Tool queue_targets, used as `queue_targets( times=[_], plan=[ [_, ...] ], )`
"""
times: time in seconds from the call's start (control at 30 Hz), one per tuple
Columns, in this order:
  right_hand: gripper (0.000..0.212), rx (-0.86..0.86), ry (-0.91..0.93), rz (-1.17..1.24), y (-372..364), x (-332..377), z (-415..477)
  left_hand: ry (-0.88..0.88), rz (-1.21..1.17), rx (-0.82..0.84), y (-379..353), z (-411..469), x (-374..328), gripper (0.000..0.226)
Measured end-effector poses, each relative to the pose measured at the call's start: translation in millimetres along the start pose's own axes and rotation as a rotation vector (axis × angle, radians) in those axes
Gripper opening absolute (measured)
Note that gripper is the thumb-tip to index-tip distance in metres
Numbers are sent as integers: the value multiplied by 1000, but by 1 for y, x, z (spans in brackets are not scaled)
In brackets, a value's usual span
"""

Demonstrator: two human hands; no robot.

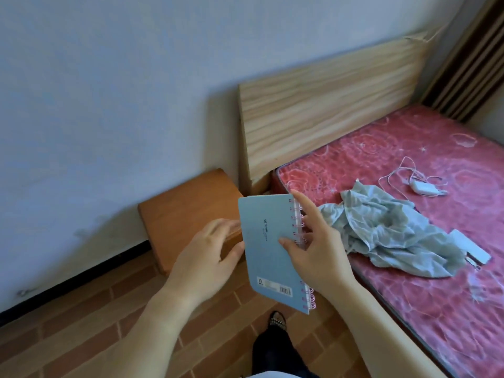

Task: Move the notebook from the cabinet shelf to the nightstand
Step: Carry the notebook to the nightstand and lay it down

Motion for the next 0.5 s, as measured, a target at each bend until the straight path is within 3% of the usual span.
queue_targets(
  times=[0.27,0.5],
  plan=[
    [77,129,16,8,57,-36,116,139,-7,-40,23,105,-4,46],
    [77,235,11,5,52,-49,187,215,-70,-50,34,147,18,47]
  ],
)
Point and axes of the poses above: each hand's wrist, its own z-axis towards the middle knuckle, its own y-axis out of the back of the hand, x = y × z, the point moved 4 cm from there along z, towards the middle knuckle, and after that the axes turned 15 degrees about x, right-handed, at the moved point
